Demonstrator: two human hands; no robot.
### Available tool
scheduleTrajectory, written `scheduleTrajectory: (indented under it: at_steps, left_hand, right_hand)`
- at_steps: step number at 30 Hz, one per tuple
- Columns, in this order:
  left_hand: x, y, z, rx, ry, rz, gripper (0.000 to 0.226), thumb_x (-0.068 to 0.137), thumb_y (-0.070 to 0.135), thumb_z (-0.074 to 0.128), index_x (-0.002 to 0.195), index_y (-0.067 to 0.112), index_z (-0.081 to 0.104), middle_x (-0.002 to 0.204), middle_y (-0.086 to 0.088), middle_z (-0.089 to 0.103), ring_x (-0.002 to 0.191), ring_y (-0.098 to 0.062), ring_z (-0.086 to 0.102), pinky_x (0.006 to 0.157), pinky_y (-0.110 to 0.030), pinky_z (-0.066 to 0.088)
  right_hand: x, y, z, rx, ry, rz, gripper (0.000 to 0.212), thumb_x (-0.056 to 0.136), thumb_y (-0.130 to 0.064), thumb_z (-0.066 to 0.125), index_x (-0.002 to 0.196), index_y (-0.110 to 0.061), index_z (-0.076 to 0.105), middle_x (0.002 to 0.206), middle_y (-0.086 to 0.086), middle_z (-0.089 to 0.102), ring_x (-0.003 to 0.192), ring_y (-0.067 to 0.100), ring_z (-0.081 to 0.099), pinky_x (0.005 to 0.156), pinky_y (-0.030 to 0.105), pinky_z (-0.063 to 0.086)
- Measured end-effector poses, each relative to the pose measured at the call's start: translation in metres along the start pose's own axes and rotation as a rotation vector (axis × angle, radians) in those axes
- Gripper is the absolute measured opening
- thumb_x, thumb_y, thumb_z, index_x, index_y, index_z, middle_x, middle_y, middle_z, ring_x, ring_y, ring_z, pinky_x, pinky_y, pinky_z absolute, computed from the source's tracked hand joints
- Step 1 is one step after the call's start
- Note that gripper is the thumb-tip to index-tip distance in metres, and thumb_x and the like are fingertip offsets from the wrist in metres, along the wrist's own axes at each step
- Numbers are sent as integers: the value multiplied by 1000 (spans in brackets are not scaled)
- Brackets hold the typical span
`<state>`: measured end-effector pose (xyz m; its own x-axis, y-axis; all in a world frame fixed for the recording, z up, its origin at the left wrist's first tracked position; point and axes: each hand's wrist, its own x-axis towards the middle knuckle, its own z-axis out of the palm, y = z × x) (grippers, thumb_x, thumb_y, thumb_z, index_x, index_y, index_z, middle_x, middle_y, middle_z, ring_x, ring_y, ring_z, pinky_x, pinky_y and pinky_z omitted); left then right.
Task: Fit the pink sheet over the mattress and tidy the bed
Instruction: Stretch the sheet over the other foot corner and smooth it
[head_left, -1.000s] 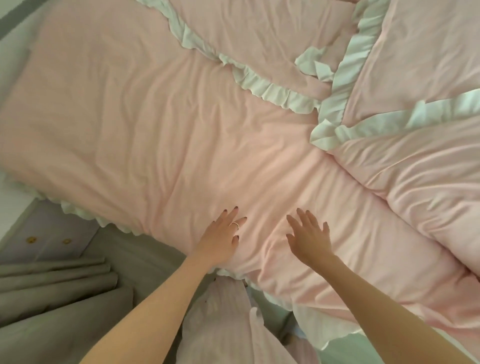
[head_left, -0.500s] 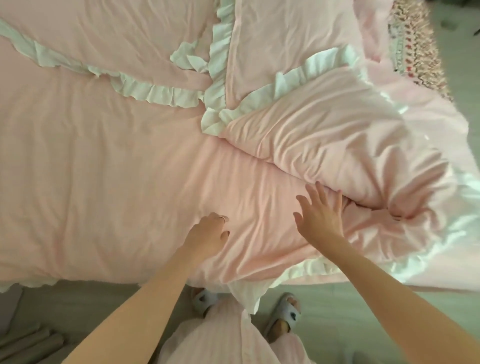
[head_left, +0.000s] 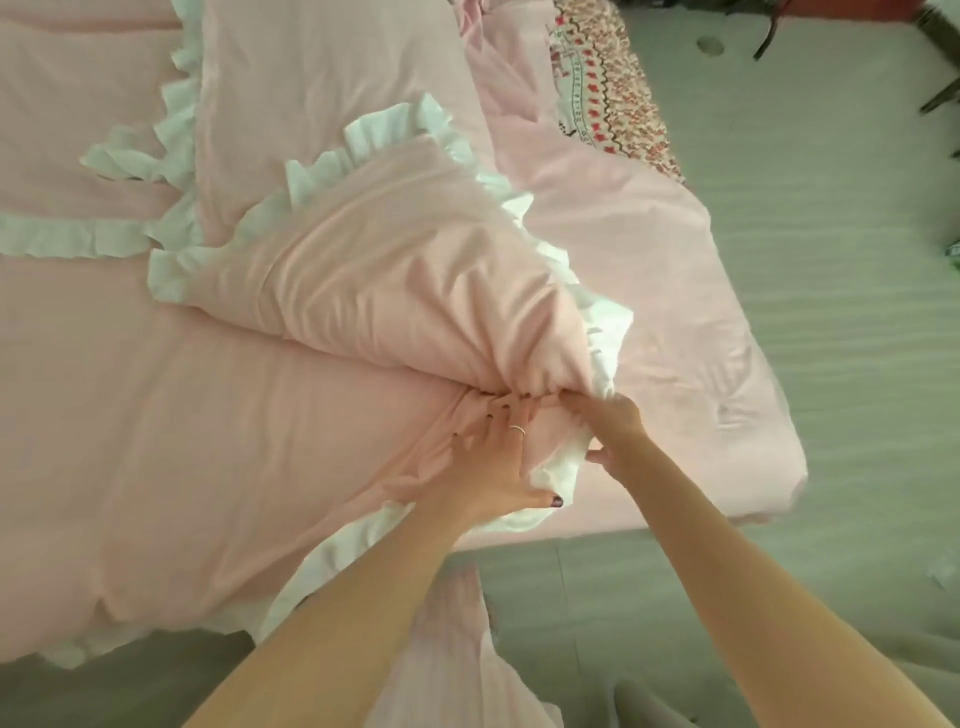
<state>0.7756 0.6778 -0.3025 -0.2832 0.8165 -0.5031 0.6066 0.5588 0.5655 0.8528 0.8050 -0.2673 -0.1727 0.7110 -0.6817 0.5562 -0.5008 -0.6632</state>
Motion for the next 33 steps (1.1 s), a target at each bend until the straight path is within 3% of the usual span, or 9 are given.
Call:
scheduleTrajectory:
  at_steps: [4,8,14,19,24,27,29,31,33]
  left_hand:
    - [9,27,25,157,96,-84,65,86,36,57,137,10,27,122,-14,57,109,-35,56,88,-42,46]
    - [-6,33,49,165,17,33,34,91,15,47,125,11,49,124,-10,57,110,-33,53,87,-40,45]
    - [-23,36,79,12,-80,15,50,90,8,42,138,20,40,143,-4,41,132,-27,36,109,-36,34]
    - [-46,52,78,214,-159,1,29,96,19,37,117,7,52,116,-10,57,99,-30,57,78,-38,48]
    - [-41,67,40,471,368,426,12,60,5,74,64,12,65,68,-1,66,61,-19,62,54,-27,49]
    - [-23,61,16,634,390,384,59,52,16,79,109,19,65,117,-6,62,112,-28,51,96,-47,35]
    - [-18,50,-2,770,251,162,87,65,35,75,142,31,33,154,-10,22,142,-37,12,105,-70,5]
    - [-14,35,-13,826,144,-47,93,70,45,71,145,36,18,158,-4,2,145,-35,-8,102,-71,-12]
    - [-13,23,-14,783,99,-160,75,75,46,64,140,35,29,152,-2,20,145,-30,1,104,-72,-4]
  right_hand:
    - [16,17,-28,-228,-102,-134,23,78,-7,61,101,-5,58,92,10,60,90,28,57,75,36,46]
    - [-2,54,-54,-412,-199,-157,39,73,-26,62,107,-8,60,106,13,65,101,32,60,81,37,47]
    - [-19,93,-78,-670,-292,-237,37,62,-39,34,82,-11,49,88,10,63,79,25,52,66,28,35]
    - [-3,94,-85,-655,-316,-185,38,60,-37,38,86,-10,48,94,13,63,84,27,54,71,28,38]
    - [9,110,-78,-712,-341,-174,35,85,-28,53,113,-7,53,113,14,64,106,34,57,80,32,42]
    - [12,110,-79,-697,-370,-191,36,87,-20,55,122,-10,52,119,12,62,111,33,56,84,31,41]
    - [14,109,-84,-722,-391,-217,35,88,-21,55,122,-11,53,119,11,63,111,32,56,83,30,40]
    - [14,110,-86,-739,-405,-233,32,88,-19,53,118,-12,54,116,10,64,108,32,57,80,30,39]
    - [14,110,-87,-745,-411,-251,27,87,-17,51,113,-12,56,112,9,65,103,30,58,77,30,39]
